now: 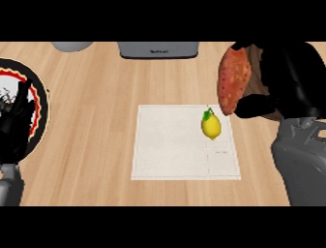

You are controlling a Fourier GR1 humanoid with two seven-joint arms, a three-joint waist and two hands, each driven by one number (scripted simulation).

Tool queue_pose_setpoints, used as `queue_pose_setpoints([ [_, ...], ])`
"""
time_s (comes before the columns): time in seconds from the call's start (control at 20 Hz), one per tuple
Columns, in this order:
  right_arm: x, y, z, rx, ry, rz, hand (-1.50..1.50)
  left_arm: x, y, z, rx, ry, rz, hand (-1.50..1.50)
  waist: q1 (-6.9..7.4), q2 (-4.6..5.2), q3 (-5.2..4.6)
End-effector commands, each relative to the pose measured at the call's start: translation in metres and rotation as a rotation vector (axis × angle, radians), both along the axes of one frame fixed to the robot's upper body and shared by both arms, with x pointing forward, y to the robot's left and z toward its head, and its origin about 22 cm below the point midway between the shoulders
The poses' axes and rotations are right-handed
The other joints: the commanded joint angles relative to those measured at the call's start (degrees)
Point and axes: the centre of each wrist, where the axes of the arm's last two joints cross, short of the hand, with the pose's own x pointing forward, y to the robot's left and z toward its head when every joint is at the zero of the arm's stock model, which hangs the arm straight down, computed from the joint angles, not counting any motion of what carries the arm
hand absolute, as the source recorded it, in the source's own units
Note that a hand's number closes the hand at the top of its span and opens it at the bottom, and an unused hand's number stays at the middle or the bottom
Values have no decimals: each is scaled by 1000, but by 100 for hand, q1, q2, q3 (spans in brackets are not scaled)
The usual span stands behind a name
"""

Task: Pick the sweet potato from the placemat and place it in the bowl

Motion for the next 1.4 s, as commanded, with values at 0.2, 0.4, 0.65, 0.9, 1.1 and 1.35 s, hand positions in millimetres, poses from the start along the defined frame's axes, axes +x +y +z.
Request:
queue_pose_setpoints([
  [0.2,27,-63,15,130,-11,-65,150,4,5,19,6,-17,3,0,91,34,4],
  [0.4,55,-67,-18,156,5,-56,150,0,-5,10,-5,-6,-9,0,119,41,4],
  [0.65,89,-125,-34,197,1,-59,150,6,9,8,5,-11,-16,0,146,63,5],
  [0.9,119,-145,-53,190,14,-70,150,9,-10,4,-5,-4,-31,0,184,70,6],
  [1.1,130,-164,-78,195,9,-77,150,17,-4,1,-10,-22,-26,0,205,92,6],
  [1.35,124,-192,-107,136,326,-254,150,9,3,14,-2,-12,-58,0,319,117,10],
])
